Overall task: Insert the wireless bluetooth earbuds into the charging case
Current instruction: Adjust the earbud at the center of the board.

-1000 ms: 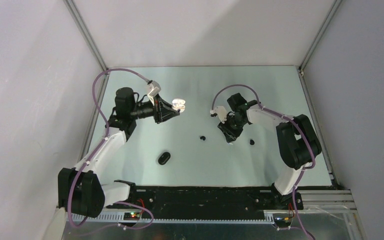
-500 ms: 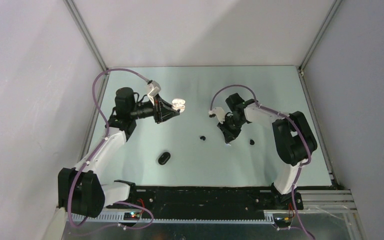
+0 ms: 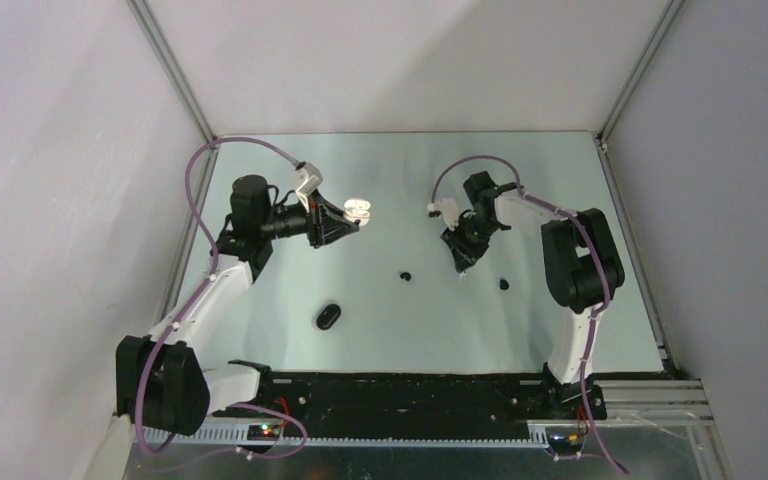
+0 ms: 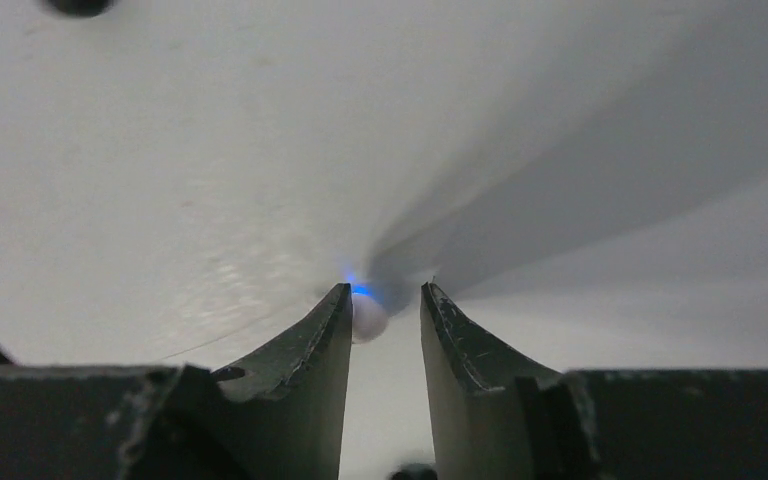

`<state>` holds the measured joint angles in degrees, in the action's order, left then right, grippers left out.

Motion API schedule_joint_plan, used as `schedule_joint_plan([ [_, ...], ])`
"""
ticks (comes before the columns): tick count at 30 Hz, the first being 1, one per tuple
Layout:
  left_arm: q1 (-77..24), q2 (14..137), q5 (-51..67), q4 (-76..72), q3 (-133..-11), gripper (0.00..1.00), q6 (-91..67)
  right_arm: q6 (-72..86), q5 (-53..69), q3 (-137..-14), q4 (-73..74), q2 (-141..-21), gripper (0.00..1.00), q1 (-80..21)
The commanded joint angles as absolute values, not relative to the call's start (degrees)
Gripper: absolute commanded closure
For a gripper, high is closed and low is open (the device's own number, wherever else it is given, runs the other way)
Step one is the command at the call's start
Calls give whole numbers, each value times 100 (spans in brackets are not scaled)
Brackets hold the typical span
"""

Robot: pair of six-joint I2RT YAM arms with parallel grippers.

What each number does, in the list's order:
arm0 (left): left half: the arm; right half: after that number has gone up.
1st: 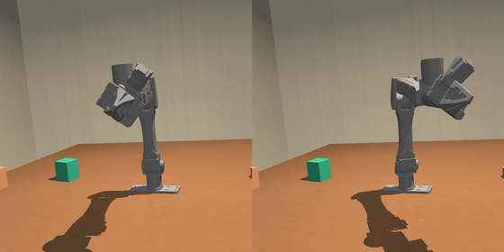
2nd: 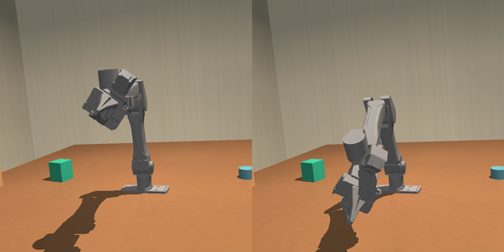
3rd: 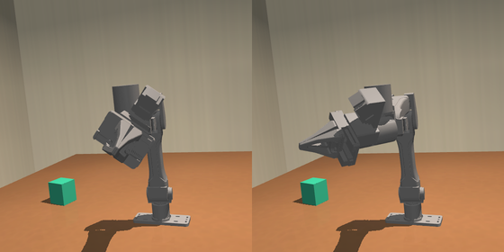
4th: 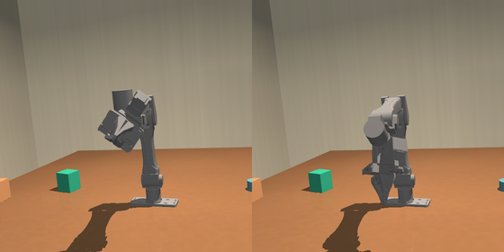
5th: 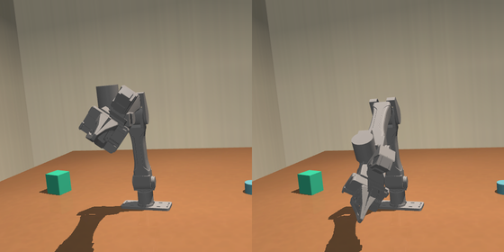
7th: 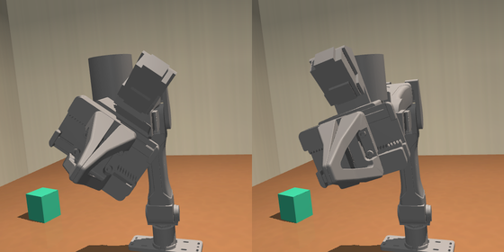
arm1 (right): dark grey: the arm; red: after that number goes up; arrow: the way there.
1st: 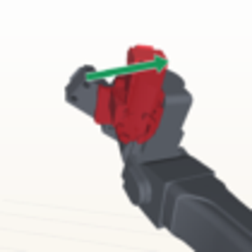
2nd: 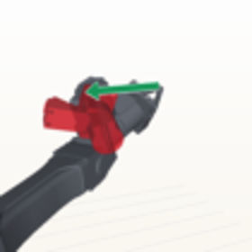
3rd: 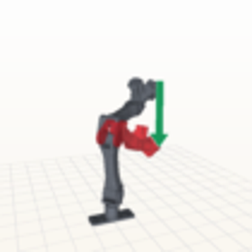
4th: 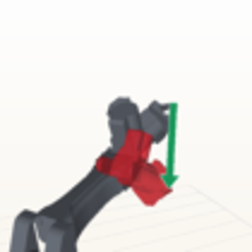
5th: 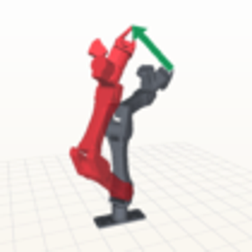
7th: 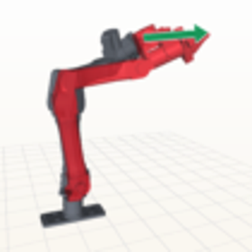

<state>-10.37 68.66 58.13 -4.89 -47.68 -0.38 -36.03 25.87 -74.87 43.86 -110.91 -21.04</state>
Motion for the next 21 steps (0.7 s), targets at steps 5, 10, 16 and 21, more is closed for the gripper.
schedule_joint_plan([
  [5,-1047,6806,5824,-443,-4963,100,187,-3668,2295,-8421,4406,-11377,63,-1511],
  [10,-1048,6804,5799,-428,-4957,100,189,-2961,1984,-8581,4585,-11161,64,-1596],
  [16,-1021,6836,5808,-411,-4988,100,206,-3275,2731,-8214,5189,-10521,65,-1923],
  [21,-1020,6848,5826,-392,-4984,100,234,-5117,3595,-7043,4352,-9588,59,-1485],
])
